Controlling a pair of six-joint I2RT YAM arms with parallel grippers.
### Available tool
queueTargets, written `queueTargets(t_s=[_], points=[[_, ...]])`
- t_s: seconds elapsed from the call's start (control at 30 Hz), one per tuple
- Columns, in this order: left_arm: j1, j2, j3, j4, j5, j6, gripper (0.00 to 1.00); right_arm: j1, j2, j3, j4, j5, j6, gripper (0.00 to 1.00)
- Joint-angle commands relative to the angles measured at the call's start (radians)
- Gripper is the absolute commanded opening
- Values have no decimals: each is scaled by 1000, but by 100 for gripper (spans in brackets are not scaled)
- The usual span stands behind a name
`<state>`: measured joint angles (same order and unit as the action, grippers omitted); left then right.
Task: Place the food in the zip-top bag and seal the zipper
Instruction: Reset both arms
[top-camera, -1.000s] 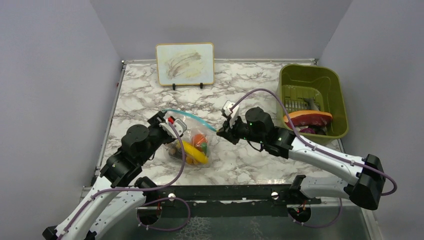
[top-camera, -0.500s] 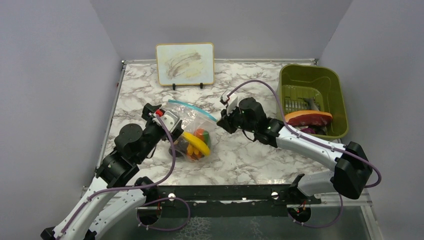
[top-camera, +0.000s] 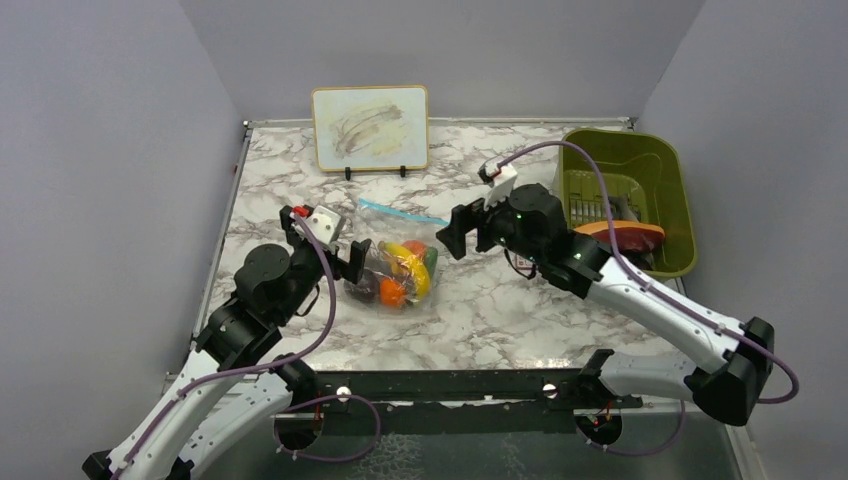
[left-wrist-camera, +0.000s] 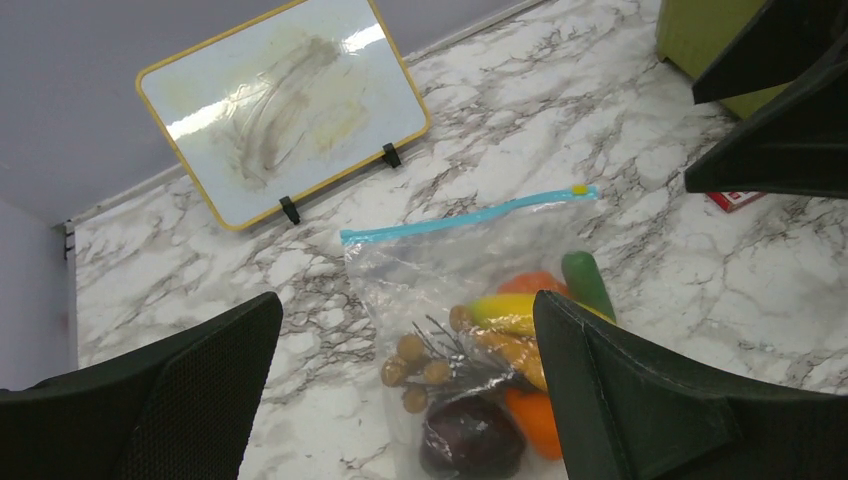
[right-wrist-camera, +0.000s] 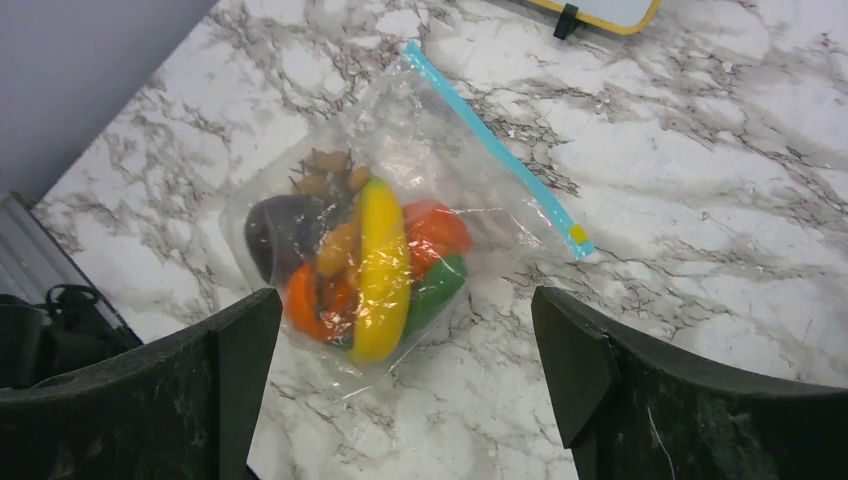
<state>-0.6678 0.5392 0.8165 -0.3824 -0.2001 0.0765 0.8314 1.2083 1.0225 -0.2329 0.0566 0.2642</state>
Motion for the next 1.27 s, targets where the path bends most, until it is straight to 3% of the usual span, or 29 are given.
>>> queueTargets(t_s=[0.0, 0.17, 0.5, 1.23], points=[[2, 30, 22, 30, -23, -133, 100, -2, -116, 63, -168, 81, 115, 97], [2, 70, 44, 38, -89, -264, 100, -2, -242, 50, -249, 119, 218, 100], [1, 71, 29, 70, -35, -307, 100, -2, -424, 45, -346, 186, 300, 100], [1, 63, -7, 101, -14, -360, 100, -2, -509, -1, -348, 209, 321, 100]])
